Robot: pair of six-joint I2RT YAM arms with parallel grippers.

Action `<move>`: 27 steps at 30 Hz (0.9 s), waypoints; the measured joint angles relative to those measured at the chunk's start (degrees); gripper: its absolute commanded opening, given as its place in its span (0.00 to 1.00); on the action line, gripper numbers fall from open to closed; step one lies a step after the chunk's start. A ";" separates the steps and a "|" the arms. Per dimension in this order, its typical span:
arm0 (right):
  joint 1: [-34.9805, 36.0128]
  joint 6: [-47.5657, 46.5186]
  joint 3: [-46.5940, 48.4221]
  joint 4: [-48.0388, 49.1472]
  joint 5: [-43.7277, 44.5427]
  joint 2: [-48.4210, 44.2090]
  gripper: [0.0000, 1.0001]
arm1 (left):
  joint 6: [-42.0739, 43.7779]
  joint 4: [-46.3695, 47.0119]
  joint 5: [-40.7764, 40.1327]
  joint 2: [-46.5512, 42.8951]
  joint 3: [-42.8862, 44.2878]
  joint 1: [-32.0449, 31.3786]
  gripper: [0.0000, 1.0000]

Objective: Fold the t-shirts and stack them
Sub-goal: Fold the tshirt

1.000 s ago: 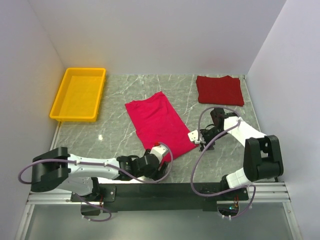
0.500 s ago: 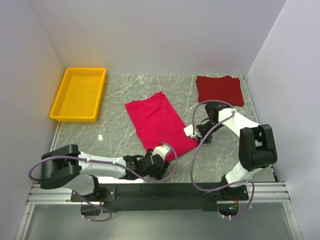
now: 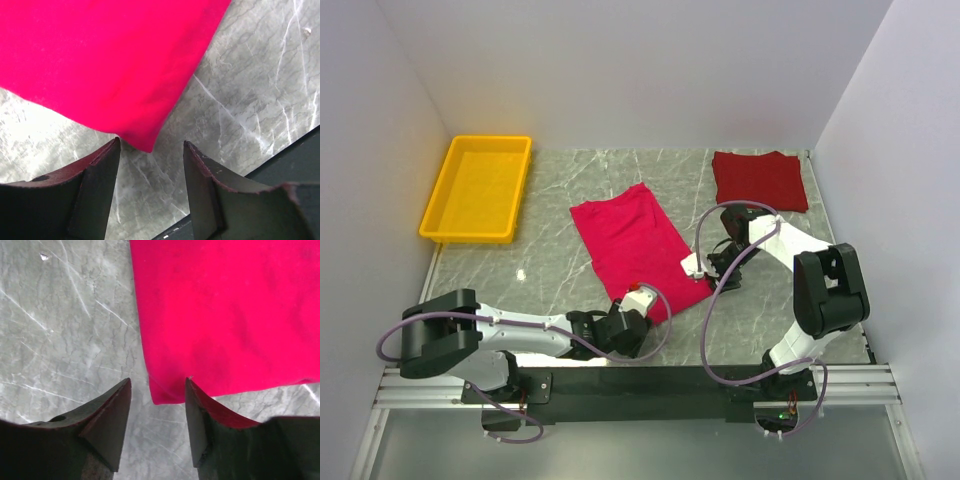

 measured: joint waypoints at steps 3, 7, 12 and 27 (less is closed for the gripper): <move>0.07 0.92 0.00 0.02 0.72 0.00 0.57 | -2.32 -1.11 0.02 -1.16 -0.02 0.00 0.62; 0.09 2.91 -0.13 0.28 1.46 0.00 0.57 | -6.16 -1.60 0.17 -7.34 -0.72 0.00 0.67; 0.09 5.25 -0.87 1.79 2.32 -0.02 0.57 | -14.32 -0.57 0.04 -20.37 -5.81 0.02 0.70; 0.13 7.28 -2.38 4.24 2.99 -0.26 0.57 | -40.81 8.55 4.76 -16.65 -14.49 3.43 0.49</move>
